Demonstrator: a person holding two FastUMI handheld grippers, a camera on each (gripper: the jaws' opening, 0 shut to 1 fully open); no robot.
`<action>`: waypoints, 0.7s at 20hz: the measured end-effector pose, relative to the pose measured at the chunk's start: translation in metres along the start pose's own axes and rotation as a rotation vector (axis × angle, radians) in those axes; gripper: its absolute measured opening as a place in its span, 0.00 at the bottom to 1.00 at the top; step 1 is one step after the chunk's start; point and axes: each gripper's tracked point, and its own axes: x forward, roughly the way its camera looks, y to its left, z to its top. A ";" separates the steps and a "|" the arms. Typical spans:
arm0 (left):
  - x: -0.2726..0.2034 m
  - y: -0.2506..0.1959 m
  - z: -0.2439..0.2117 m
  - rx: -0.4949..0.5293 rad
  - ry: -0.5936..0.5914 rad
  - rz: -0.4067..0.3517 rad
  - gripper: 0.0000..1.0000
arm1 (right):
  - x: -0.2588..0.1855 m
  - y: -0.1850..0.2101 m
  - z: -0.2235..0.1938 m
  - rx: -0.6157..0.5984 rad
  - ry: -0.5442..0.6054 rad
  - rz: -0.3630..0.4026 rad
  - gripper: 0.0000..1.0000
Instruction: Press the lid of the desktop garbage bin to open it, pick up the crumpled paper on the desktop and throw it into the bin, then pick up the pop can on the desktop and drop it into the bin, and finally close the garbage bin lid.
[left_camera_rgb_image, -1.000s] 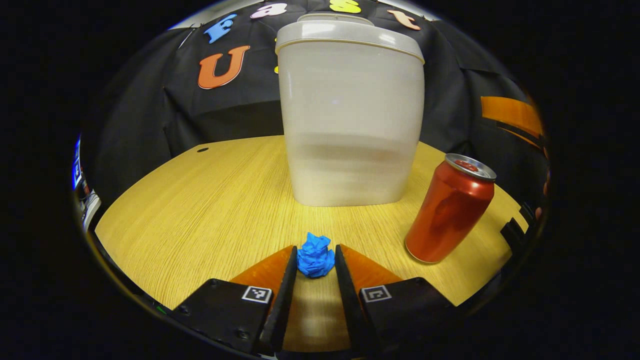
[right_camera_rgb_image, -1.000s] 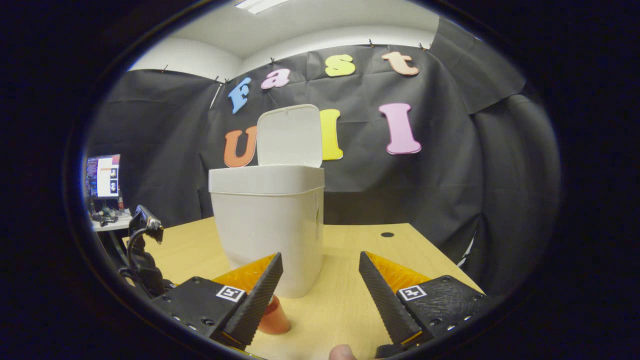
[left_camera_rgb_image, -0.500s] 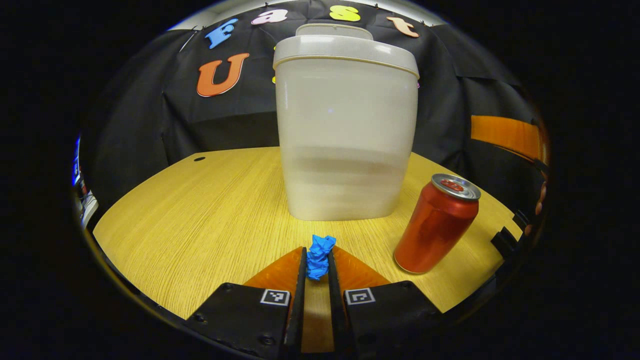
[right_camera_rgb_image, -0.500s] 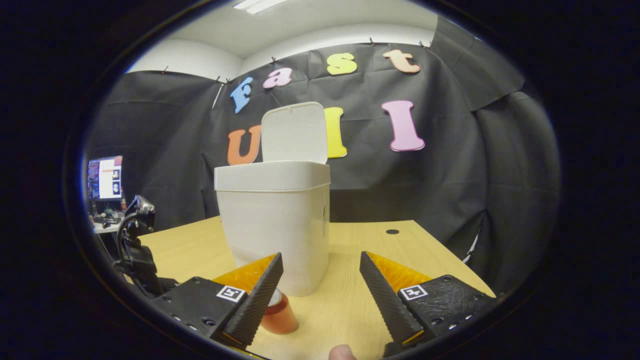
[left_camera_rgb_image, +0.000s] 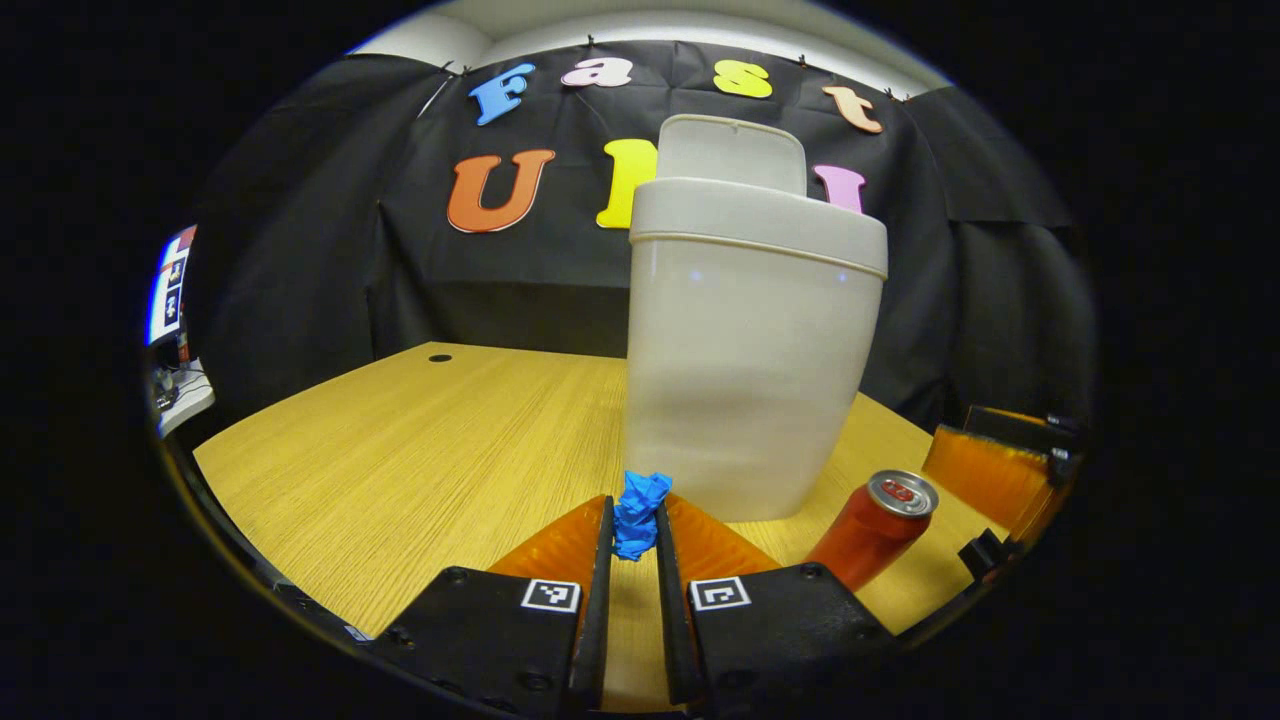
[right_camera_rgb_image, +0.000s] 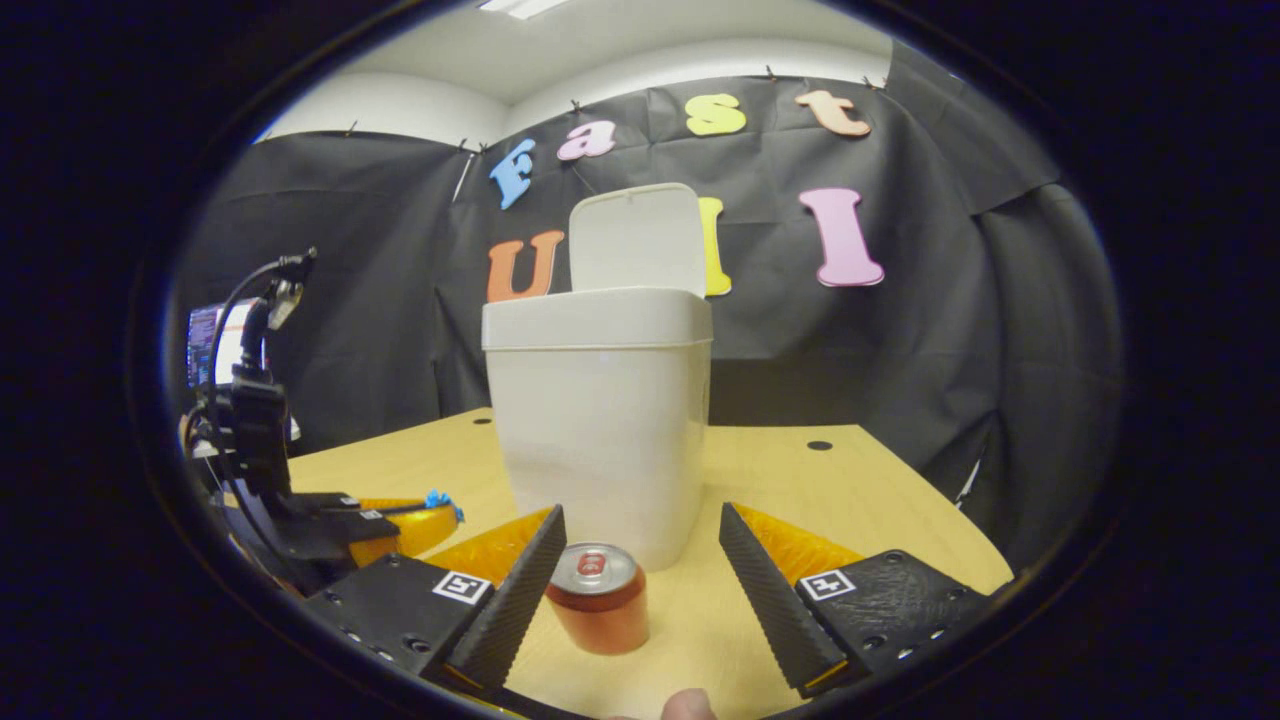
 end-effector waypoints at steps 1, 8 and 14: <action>-0.003 0.001 0.008 -0.010 -0.023 0.003 0.26 | 0.000 0.004 -0.003 -0.002 0.007 0.006 0.96; -0.018 -0.002 0.051 -0.010 -0.145 -0.008 0.26 | 0.007 0.017 -0.034 -0.042 0.070 0.009 0.96; -0.025 -0.003 0.074 0.016 -0.202 -0.019 0.26 | 0.017 0.017 -0.067 -0.038 0.148 -0.008 0.96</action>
